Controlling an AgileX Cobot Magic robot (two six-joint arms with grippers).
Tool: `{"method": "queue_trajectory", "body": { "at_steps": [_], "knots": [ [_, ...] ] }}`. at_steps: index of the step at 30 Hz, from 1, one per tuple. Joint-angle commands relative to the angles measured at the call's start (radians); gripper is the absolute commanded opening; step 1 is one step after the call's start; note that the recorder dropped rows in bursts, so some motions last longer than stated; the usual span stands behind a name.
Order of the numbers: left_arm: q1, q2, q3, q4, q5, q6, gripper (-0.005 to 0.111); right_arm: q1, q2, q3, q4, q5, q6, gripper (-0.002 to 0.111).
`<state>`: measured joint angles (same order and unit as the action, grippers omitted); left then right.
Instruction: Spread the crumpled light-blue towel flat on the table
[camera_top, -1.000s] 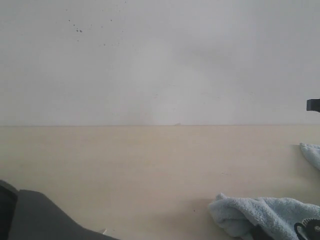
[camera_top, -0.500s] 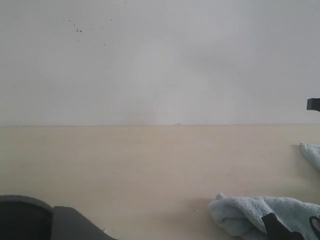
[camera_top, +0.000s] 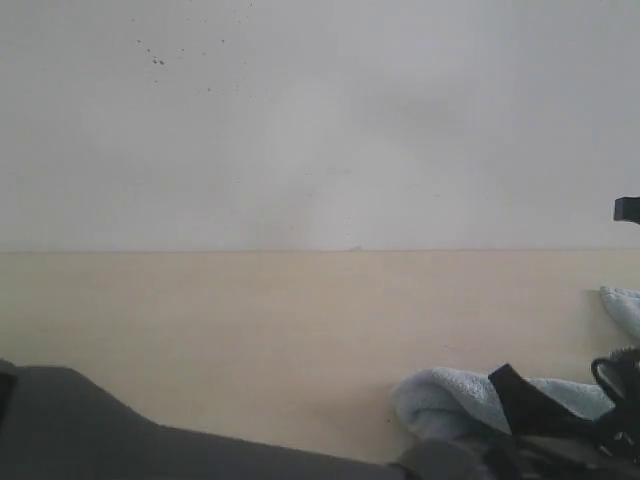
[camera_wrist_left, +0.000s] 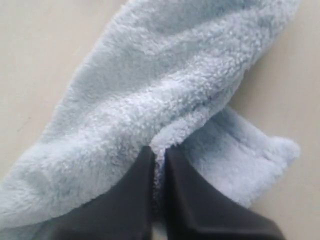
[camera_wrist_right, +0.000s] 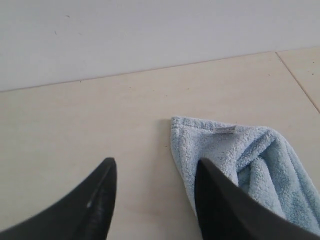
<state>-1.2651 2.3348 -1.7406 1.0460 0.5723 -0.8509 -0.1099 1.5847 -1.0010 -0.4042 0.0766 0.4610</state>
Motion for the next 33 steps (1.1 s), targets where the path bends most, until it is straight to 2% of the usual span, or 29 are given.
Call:
{"method": "queue_trajectory", "body": {
  "at_steps": [1, 6, 8, 11, 12, 15, 17, 20, 22, 25, 31, 33],
  "knots": [
    [0.001, -0.141, -0.005, -0.149, 0.061, 0.16, 0.004, 0.001, -0.005, 0.001, 0.003, 0.033, 0.005, 0.047],
    [0.03, -0.259, 0.051, -0.39, 0.256, 0.604, 0.004, 0.001, -0.005, 0.001, 0.003, 0.099, 0.013, 0.047],
    [0.07, -0.293, 0.11, -0.419, 0.317, 0.632, 0.004, 0.001, -0.005, 0.001, 0.003, 0.165, 0.028, 0.047],
    [0.134, -0.38, 0.236, -0.474, 0.306, 0.633, 0.004, 0.001, 0.001, -0.001, 0.018, 0.276, -0.004, 0.047],
    [0.153, -0.421, 0.285, -0.492, 0.283, 0.636, 0.004, 0.001, 0.007, -0.009, 0.076, 0.309, -0.054, 0.047],
    [0.194, -0.554, 0.416, -0.509, 0.209, 0.663, 0.004, 0.001, 0.049, -0.071, 0.404, 0.466, -0.436, 0.047],
    [0.221, -0.633, 0.493, -0.525, 0.175, 0.701, 0.004, 0.001, 0.1, -0.129, 0.639, 0.642, -0.658, 0.047],
    [0.256, -0.715, 0.569, -0.581, 0.164, 0.797, 0.004, 0.003, 0.168, -0.192, 0.808, 0.913, -0.785, 0.047],
    [0.268, -0.738, 0.606, -0.624, 0.161, 0.863, 0.004, 0.003, 0.186, -0.198, 0.866, 1.019, -0.808, 0.047],
    [0.268, -0.741, 0.634, -0.644, 0.139, 0.868, 0.004, 0.011, 0.189, -0.198, 0.862, 1.144, -0.81, 0.047],
    [0.268, -0.741, 0.649, -0.666, 0.1, 0.87, 0.004, 0.099, 0.19, -0.124, 0.789, 1.136, -0.812, 0.047],
    [0.268, -0.741, 0.649, -0.666, 0.094, 0.87, 0.004, 0.134, 0.193, -0.086, 0.7, 1.054, -0.804, 0.047]
  ]
}}
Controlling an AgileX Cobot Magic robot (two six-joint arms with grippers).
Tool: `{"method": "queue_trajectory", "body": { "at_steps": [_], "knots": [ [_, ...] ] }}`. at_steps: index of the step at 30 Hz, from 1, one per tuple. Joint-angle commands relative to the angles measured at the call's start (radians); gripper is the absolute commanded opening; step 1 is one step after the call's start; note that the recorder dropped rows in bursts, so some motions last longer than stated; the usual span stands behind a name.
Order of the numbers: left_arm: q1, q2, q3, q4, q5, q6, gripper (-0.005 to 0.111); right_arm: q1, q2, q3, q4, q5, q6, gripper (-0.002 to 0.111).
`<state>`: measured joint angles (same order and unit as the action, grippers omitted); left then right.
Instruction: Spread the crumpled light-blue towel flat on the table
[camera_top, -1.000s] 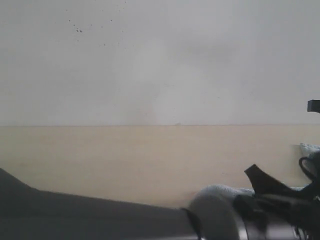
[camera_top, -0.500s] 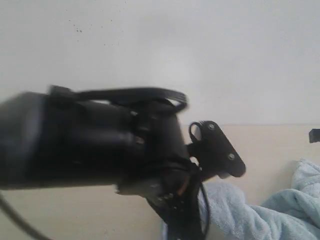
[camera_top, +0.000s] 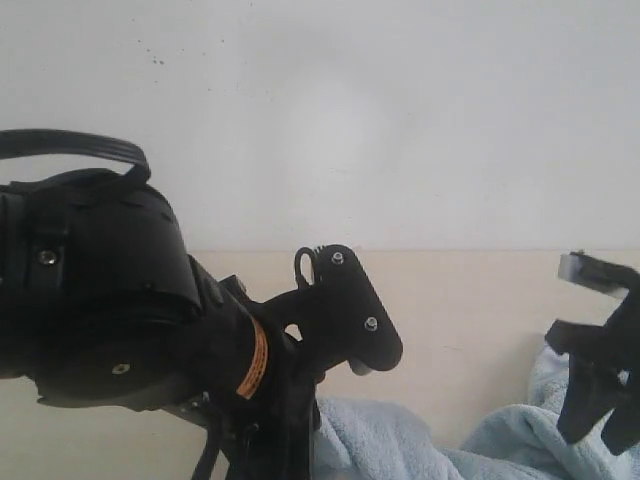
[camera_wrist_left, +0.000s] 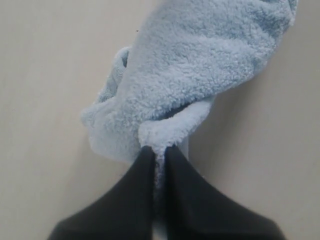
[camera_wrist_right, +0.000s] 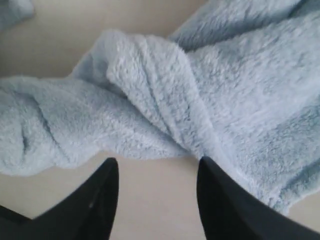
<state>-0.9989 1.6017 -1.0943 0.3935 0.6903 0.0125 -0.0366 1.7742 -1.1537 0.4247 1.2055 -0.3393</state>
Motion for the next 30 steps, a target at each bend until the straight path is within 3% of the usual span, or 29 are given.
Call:
{"method": "queue_trajectory", "body": {
  "at_steps": [1, 5, 14, 15, 18, 19, 25, 30],
  "knots": [
    [0.002, -0.008, 0.003, -0.013, -0.024, 0.007, 0.004, 0.074, 0.004, 0.083, -0.19, -0.12, 0.03, 0.047],
    [0.002, -0.008, 0.003, -0.022, -0.035, 0.007, 0.004, 0.081, 0.004, 0.089, -0.355, -0.204, 0.207, 0.047],
    [0.002, -0.008, 0.003, -0.063, -0.07, 0.007, 0.004, 0.107, 0.004, 0.157, -0.224, -0.267, 0.147, 0.046],
    [0.002, -0.008, 0.003, -0.063, -0.07, 0.007, 0.004, 0.107, 0.004, 0.157, -0.221, -0.263, 0.145, 0.042],
    [0.002, -0.008, 0.003, -0.063, -0.07, 0.007, 0.004, 0.107, 0.004, 0.157, -0.221, -0.235, 0.078, 0.004],
    [0.002, -0.008, 0.003, -0.063, -0.07, 0.007, 0.004, 0.107, 0.004, 0.157, -0.221, -0.23, 0.063, 0.0],
    [0.016, -0.008, 0.003, 0.057, 0.021, -0.042, 0.004, 0.107, -0.036, 0.125, -0.23, -0.199, 0.061, 0.0],
    [0.113, -0.019, 0.01, 0.179, 0.067, -0.22, 0.004, 0.105, -0.177, 0.086, -0.383, -0.282, 0.178, 0.0]
  ]
}}
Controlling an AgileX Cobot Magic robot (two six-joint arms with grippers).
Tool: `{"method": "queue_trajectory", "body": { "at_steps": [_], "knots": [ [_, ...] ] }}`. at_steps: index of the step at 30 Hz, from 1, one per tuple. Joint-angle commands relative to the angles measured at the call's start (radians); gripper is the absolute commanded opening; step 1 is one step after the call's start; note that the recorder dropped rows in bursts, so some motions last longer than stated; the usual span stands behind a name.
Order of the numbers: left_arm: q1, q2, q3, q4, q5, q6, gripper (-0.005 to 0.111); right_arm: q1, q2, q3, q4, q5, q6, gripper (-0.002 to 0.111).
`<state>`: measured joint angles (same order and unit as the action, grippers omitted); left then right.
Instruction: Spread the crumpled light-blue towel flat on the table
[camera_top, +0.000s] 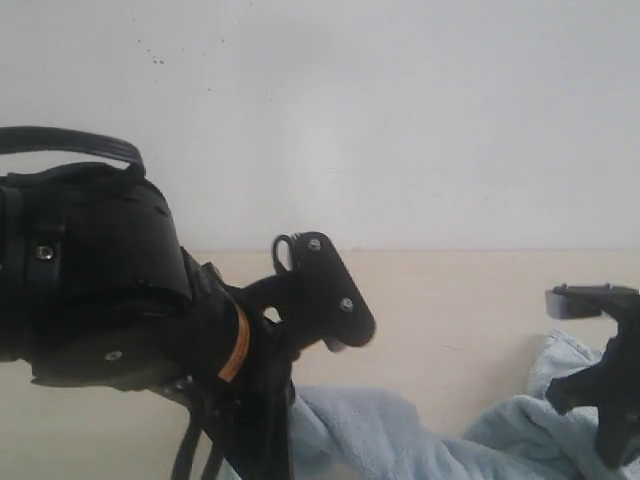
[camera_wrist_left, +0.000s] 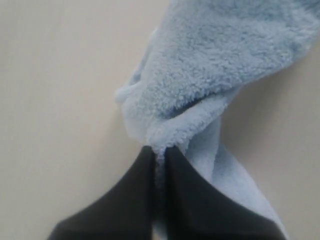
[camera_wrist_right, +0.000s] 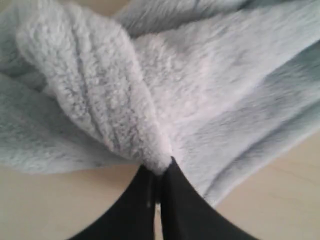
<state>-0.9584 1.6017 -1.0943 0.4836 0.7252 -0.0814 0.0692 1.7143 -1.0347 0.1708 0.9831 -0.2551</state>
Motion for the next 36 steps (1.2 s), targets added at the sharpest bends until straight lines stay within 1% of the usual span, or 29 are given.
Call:
{"method": "queue_trajectory", "body": {
  "at_steps": [1, 3, 6, 10, 11, 13, 16, 18, 20, 22, 25, 29, 32, 35, 36],
  "knots": [
    [0.095, -0.027, 0.018, 0.089, 0.017, -0.127, 0.004, -0.001, -0.143, -0.038, -0.182, -0.069, 0.137, 0.0],
    [0.135, -0.053, 0.043, 0.078, -0.033, -0.127, 0.004, -0.001, -0.196, -0.055, -0.306, -0.073, 0.227, 0.0],
    [0.176, -0.095, 0.084, 0.073, -0.087, -0.127, 0.004, -0.001, -0.238, -0.081, -0.469, -0.071, 0.319, 0.0],
    [0.23, -0.14, 0.119, 0.08, -0.096, -0.127, 0.004, -0.005, -0.247, -0.123, -0.626, -0.071, 0.387, 0.0],
    [0.247, -0.153, 0.126, 0.083, -0.098, -0.127, 0.004, -0.018, -0.247, -0.139, -0.678, -0.076, 0.418, 0.0],
    [0.286, -0.17, 0.136, 0.094, -0.098, -0.127, 0.004, -0.053, -0.247, -0.166, -0.709, -0.095, 0.437, 0.0],
    [0.363, -0.188, 0.157, 0.116, -0.112, -0.166, 0.004, -0.16, -0.246, -0.207, -0.66, -0.129, 0.447, 0.0],
    [0.419, -0.195, 0.17, 0.112, -0.151, -0.209, 0.004, -0.224, -0.237, -0.226, -0.559, -0.144, 0.432, 0.0],
    [0.452, -0.197, 0.185, 0.092, -0.216, -0.227, 0.004, -0.261, -0.225, -0.228, -0.427, -0.175, 0.345, 0.0],
    [0.454, -0.197, 0.201, 0.088, -0.269, -0.22, 0.004, -0.268, -0.207, -0.228, -0.337, -0.198, 0.273, 0.0],
    [0.454, -0.197, 0.209, 0.077, -0.314, -0.19, 0.004, -0.268, -0.166, -0.228, -0.243, -0.216, 0.2, 0.0],
    [0.454, -0.197, 0.209, 0.095, -0.312, -0.186, 0.004, -0.268, -0.089, -0.228, -0.183, -0.254, 0.177, 0.0],
    [0.456, -0.197, 0.209, 0.156, -0.283, -0.186, 0.004, -0.268, -0.024, -0.228, -0.178, -0.29, 0.174, 0.0],
    [0.485, -0.197, 0.211, 0.167, -0.272, -0.186, 0.004, -0.268, 0.038, -0.228, -0.178, -0.361, 0.174, 0.0],
    [0.52, -0.197, 0.211, 0.167, -0.27, -0.193, 0.004, -0.268, 0.078, -0.239, -0.178, -0.409, 0.16, 0.0]
  ]
}}
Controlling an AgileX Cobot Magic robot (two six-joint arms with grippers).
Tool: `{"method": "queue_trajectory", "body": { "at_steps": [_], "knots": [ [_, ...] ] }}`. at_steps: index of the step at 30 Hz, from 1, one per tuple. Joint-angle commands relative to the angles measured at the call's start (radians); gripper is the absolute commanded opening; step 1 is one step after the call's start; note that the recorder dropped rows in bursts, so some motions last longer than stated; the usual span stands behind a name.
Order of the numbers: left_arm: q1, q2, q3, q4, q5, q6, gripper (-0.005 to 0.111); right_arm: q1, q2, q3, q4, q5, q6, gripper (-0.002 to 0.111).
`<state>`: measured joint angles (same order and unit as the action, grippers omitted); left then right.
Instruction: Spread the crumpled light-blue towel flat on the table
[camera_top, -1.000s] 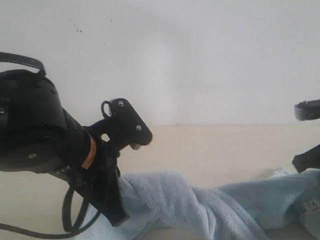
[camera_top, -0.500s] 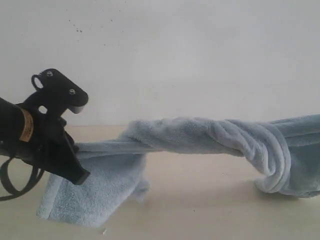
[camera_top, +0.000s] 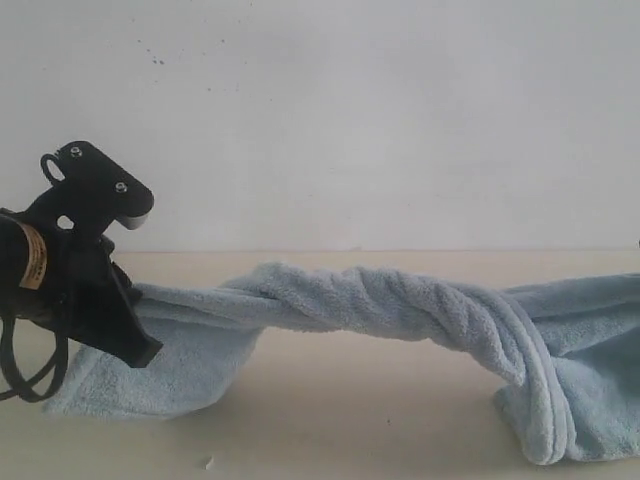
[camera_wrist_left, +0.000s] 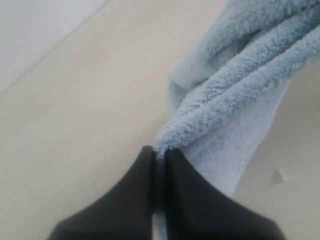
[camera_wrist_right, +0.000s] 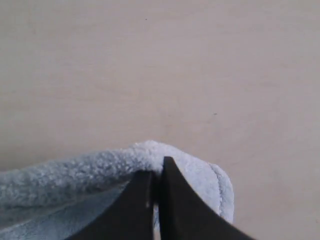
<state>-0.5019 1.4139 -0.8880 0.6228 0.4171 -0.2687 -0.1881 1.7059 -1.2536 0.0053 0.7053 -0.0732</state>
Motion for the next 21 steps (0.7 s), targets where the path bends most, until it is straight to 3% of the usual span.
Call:
{"method": "queue_trajectory", "body": {
  "at_steps": [1, 2, 5, 7, 9, 10, 12, 15, 16, 17, 18, 21],
  "knots": [
    [0.08, -0.009, 0.005, 0.027, 0.038, -0.006, 0.004, -0.011, 0.109, -0.031, -0.013, -0.153, -0.028, 0.0],
    [0.12, -0.009, 0.005, 0.014, 0.034, -0.009, 0.004, -0.011, 0.155, -0.062, -0.013, -0.176, -0.039, 0.0],
    [0.149, -0.009, 0.005, -0.055, -0.007, -0.02, 0.004, -0.011, 0.234, -0.129, 0.026, -0.204, -0.039, 0.003],
    [0.149, -0.009, 0.005, -0.07, -0.023, 0.005, 0.004, -0.011, 0.276, -0.168, 0.161, -0.211, -0.127, 0.023],
    [0.149, -0.009, 0.005, -0.09, -0.025, 0.014, 0.004, -0.011, 0.291, -0.187, 0.339, -0.247, -0.292, 0.057],
    [0.149, -0.009, 0.005, -0.099, -0.025, 0.026, 0.004, -0.011, 0.291, -0.191, 0.371, -0.249, -0.333, 0.062],
    [0.149, -0.009, 0.005, -0.146, -0.027, 0.073, 0.004, -0.011, 0.278, -0.23, 0.442, -0.212, -0.376, 0.063],
    [0.149, -0.009, 0.005, -0.18, -0.046, 0.096, 0.004, -0.011, 0.235, -0.286, 0.629, -0.011, -0.405, 0.056],
    [0.149, -0.009, 0.005, -0.189, -0.064, 0.096, 0.004, 0.007, 0.218, -0.305, 0.716, 0.217, -0.523, 0.047],
    [0.149, -0.009, 0.005, -0.194, -0.073, 0.096, 0.004, 0.025, 0.212, -0.305, 0.727, 0.315, -0.554, 0.043],
    [0.149, -0.009, 0.005, -0.198, -0.079, 0.096, 0.004, 0.074, 0.212, -0.288, 0.718, 0.461, -0.554, 0.039],
    [0.149, -0.009, 0.005, -0.226, -0.053, 0.096, 0.004, 0.251, 0.212, -0.184, 0.697, 0.48, -0.572, 0.042]
  ]
}}
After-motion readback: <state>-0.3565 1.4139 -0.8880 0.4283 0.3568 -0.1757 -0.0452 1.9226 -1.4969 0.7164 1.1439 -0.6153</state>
